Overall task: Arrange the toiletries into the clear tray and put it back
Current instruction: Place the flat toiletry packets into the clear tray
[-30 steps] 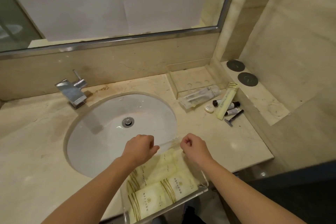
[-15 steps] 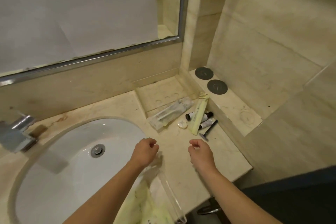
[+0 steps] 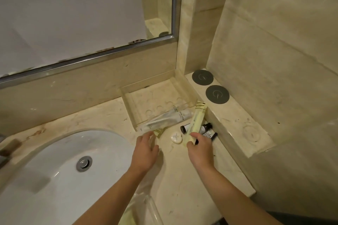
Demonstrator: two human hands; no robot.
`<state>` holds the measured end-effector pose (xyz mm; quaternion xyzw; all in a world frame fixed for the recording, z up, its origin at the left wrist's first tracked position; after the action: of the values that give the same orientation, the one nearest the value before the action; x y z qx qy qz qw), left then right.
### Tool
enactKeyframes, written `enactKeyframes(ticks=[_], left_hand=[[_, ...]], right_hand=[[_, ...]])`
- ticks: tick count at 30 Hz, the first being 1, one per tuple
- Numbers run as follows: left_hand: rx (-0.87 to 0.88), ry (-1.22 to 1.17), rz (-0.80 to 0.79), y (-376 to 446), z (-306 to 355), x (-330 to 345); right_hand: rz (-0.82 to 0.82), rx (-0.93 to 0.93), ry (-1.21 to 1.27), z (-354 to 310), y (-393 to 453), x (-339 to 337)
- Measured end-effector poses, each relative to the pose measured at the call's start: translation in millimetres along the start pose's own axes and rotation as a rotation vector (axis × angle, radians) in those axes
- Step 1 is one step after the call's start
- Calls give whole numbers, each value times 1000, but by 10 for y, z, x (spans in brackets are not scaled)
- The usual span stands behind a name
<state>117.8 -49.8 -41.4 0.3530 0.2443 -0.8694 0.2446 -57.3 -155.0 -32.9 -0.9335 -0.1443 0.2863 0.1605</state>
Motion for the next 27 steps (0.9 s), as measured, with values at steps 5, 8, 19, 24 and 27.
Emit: enactKeyframes(ticks=[5,8,19,24,27], left_hand=[[-27,-98,-13,118,110,58],[-79,-150,-4,173,134,71],[-69,-156,256,34,130,-189],[23,-121,306,-66,189,-347],[63,-125,348,-178,230,-463]], right_hand=[[-44,30,-29,-29,104,38],[-68,34,-20,-45,114,63],[48,-1,46,-82,6,10],[48,-13,158,-162,-155,0],[20,2,176,-171,-267,33]])
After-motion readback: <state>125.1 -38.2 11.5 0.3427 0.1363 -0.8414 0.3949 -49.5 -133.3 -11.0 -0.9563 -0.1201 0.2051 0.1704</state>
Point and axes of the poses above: each hand's wrist, its own y-axis towards the middle knuckle, its own x-axis out of the palm, z = x × y, the point moved 6 cm from there along y, towards the middle knuckle, and after that the axes turned 5 degrees about y, right-handed, at the moved point
